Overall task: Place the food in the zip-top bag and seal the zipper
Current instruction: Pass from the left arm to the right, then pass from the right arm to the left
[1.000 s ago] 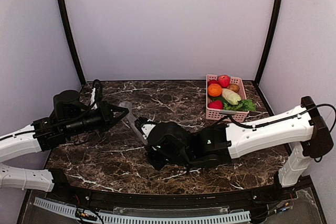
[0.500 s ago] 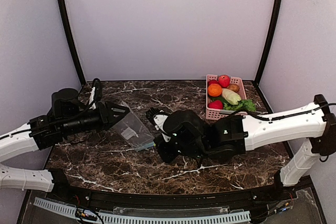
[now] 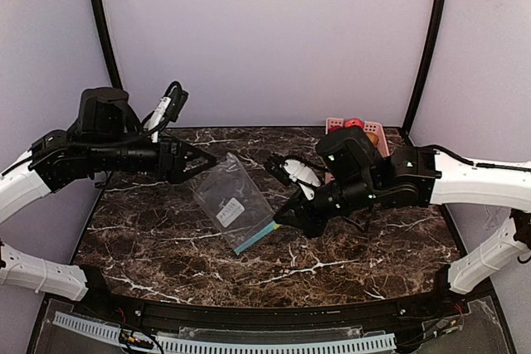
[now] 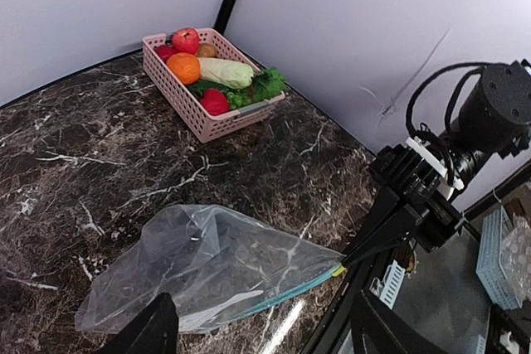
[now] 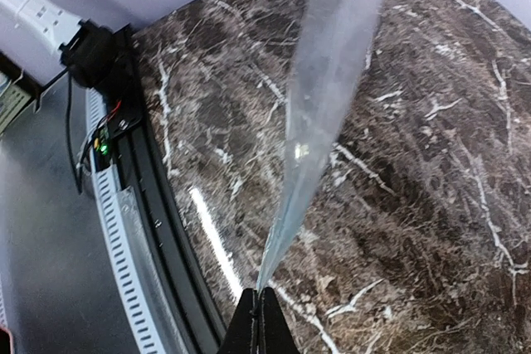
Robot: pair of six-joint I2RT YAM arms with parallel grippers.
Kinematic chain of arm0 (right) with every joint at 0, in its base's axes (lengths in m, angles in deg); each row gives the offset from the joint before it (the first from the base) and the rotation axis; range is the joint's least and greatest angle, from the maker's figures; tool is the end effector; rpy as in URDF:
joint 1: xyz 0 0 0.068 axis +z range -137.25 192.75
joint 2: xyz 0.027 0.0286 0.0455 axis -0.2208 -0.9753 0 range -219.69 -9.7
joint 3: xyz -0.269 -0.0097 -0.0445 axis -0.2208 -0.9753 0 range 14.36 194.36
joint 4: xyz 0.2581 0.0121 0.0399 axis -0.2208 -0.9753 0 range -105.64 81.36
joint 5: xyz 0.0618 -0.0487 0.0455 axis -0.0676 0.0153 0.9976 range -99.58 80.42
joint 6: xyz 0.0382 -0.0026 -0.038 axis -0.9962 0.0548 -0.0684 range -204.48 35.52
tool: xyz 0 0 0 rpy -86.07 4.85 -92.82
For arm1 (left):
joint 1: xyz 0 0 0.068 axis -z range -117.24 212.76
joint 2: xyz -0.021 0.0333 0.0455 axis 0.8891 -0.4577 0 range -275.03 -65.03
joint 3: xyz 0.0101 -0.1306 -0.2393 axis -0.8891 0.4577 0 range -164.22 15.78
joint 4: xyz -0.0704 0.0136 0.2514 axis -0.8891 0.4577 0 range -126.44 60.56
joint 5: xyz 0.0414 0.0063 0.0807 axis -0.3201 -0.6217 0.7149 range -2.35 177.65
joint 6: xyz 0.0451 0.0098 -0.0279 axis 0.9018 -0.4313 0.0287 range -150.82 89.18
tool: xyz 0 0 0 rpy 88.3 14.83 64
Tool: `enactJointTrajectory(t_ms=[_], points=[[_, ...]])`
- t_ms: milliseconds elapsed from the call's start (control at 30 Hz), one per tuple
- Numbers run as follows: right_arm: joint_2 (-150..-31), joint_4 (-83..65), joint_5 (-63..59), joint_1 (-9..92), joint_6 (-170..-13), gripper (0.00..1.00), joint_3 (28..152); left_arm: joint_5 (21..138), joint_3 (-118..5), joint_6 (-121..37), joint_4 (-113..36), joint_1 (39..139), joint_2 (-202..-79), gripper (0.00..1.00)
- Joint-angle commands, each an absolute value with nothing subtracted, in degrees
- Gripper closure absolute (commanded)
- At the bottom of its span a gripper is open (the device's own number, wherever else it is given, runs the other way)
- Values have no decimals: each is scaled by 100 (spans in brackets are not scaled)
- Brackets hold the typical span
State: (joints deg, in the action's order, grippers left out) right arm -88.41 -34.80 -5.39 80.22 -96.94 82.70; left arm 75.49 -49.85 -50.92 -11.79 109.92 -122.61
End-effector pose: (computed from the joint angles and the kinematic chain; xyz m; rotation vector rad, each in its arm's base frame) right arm 0.1158 0.2855 0.3221 -1.1197 2.0572 0.8234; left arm 0.1421 -0.1641 0.3991 0.6139 1.8818 -0.9896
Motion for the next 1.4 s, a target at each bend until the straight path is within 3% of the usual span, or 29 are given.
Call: enactJointTrajectory(t_ms=[0, 467, 667, 967, 1233, 1367], points=[[-8643, -4090, 623, 7974, -9411, 100, 8330, 6684, -5256, -3949, -713, 11216, -12631, 28], [-8376, -4208, 2029, 7966, -9579, 100, 8407, 5715, -5059, -3740, -1390, 11535, -12954, 27], [-8168, -3913, 867, 7915, -10279, 100, 8427, 5347, -4298, -4548, -3093, 11720, -12689, 27], [-8025, -2963, -77, 7849, -12494, 100, 8242, 6589, -3777, -4359, -3277, 12561, -12933, 27], [-7813, -2684, -117, 7848, -13196, 100, 8075, 7732, -3758, -3929, -3196, 12933, -13145, 28], [-7732, -2665, -168, 7844, -13365, 100, 7991, 8102, -3776, -3819, -3188, 12959, -13163, 39]])
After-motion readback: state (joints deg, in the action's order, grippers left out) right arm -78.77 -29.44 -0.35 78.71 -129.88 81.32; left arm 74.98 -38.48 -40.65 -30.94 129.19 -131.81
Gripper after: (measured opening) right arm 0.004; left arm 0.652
